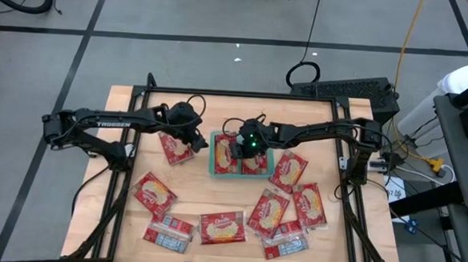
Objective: Sort popcorn bags into baskets
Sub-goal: Put the red popcorn bag into the green bin
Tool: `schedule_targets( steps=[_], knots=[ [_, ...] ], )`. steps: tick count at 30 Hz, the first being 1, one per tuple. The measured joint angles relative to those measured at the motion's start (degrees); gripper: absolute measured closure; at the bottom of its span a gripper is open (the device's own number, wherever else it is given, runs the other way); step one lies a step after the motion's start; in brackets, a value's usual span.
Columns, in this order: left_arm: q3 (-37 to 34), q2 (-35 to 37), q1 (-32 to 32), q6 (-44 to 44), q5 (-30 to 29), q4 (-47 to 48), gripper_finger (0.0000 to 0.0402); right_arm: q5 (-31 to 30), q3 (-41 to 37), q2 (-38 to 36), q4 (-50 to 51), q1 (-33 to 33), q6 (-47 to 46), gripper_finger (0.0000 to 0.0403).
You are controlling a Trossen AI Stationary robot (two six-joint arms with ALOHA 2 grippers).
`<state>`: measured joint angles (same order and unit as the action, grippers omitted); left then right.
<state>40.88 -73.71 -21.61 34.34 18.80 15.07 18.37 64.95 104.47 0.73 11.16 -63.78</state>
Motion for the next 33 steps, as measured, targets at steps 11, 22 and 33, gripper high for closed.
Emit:
schedule_targets(
  steps=[11,22,33],
  knots=[
    [0.0,0.0,0.5,0.9,-1.4,-0.1,0.0248,-1.8,0.0,1.7,-1.1,0.8,0.0,0.0365],
    [0.0,0.7,1.1,1.4,-0.9,0.0,0.0247,-1.7,0.0,-0.2,-0.1,1.4,-2.8,0.0274],
    [0.0,1.6,1.2,6.9,7.4,-0.1,0.0247,0.0,0.0,-3.8,1.2,4.0,-4.7,0.0272]
  ],
)
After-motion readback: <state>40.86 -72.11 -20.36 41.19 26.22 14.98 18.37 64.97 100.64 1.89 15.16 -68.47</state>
